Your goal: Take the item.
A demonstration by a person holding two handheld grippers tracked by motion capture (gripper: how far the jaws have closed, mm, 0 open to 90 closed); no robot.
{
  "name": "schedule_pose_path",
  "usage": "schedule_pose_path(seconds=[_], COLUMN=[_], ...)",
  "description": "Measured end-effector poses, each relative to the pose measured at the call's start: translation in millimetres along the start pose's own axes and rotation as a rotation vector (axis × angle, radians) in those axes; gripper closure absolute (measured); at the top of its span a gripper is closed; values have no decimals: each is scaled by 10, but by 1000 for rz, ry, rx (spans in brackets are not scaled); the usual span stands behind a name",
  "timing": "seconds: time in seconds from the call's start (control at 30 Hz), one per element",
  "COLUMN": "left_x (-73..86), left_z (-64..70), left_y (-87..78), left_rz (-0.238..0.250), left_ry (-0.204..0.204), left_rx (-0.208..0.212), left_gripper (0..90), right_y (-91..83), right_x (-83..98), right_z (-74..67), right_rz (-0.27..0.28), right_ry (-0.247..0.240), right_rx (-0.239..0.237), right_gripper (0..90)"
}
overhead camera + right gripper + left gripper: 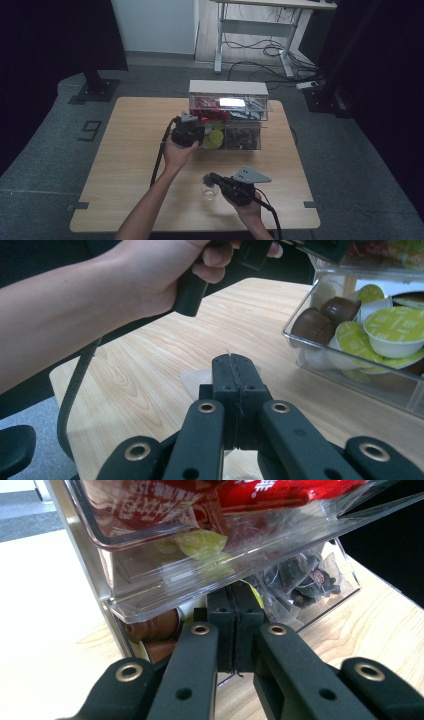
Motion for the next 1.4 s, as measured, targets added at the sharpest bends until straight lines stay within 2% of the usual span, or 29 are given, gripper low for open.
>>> schedule_pose_path(seconds=[0.1,0.17,0.2,0.67,0.93,1.4], left_x=[-2,-3,-3,-6,39,118], left_z=[1,5,6,22,29,35], left_y=[3,6,7,7,8,37], left_rz=[-3,-5,-6,-5,-7,-14], left_ry=[5,7,8,7,5,4], left_rx=[1,2,2,2,7,8], left_gripper=[890,890,890,889,887,886], right_y=[11,21,21,-61,-125,-238], right_x=[28,33,34,10,19,79], right_z=[16,4,-9,7,12,106], right_rz=[-16,-24,-24,7,13,27], right_ry=[5,-12,-28,-27,-32,-6], right_rx=[-7,-12,4,23,28,56], right_gripper=[885,776,762,748,689,650])
Point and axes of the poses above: each handheld gripper's, and its own axes: y roughly forward along the jaws, x roughly out of its underside, z roughly to its right, the point moved 2 cm from there along y, roughly forward along the jaws, and after that the axes turned 5 degrees about -x, right-handed, at the moved point
